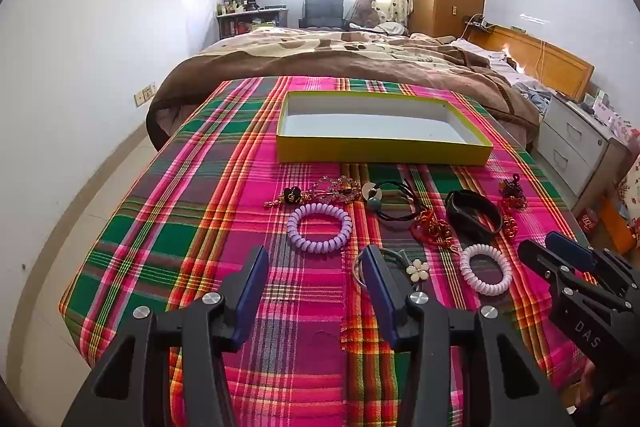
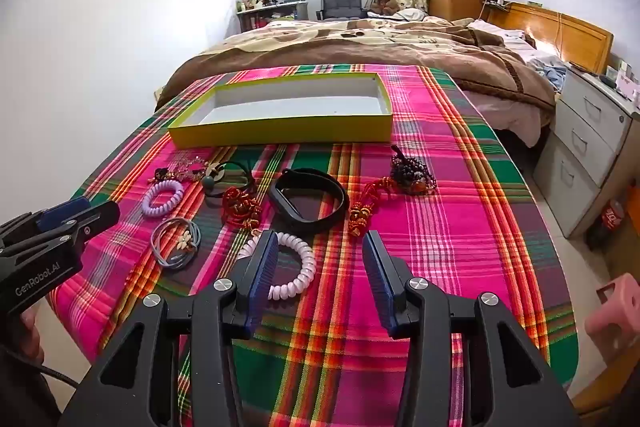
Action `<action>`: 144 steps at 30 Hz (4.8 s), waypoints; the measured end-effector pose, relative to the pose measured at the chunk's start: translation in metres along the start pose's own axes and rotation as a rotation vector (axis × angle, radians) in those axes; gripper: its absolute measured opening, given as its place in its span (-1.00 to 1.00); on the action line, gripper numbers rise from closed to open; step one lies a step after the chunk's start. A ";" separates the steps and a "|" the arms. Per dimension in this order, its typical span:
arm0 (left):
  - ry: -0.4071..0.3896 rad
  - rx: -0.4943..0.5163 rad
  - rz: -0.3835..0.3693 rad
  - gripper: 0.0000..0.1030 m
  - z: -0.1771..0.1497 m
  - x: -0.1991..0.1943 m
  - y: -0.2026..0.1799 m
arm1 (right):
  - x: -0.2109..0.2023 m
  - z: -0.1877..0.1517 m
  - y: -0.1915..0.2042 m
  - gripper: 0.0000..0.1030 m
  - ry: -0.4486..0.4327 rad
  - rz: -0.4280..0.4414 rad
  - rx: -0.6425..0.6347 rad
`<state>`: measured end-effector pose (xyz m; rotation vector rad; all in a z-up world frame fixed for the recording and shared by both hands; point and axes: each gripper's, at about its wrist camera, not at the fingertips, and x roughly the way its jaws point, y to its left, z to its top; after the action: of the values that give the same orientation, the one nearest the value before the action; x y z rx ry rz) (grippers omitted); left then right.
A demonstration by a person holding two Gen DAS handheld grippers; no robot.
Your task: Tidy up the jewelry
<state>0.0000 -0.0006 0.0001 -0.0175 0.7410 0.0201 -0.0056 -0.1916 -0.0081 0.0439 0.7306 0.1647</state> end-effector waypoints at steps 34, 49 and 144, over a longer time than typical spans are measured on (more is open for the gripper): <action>-0.011 -0.008 0.002 -0.06 0.001 -0.008 0.004 | -0.005 0.001 -0.002 -0.05 -0.006 -0.026 0.019; -0.006 -0.014 0.002 -0.06 0.001 -0.010 0.003 | -0.007 0.000 0.000 -0.05 -0.005 -0.029 0.017; 0.116 -0.139 -0.115 -0.06 0.045 0.072 0.075 | 0.082 0.055 -0.072 -0.52 0.150 -0.062 0.077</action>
<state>0.0815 0.0763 -0.0163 -0.1947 0.8526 -0.0394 0.1008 -0.2485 -0.0278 0.0824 0.8871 0.0809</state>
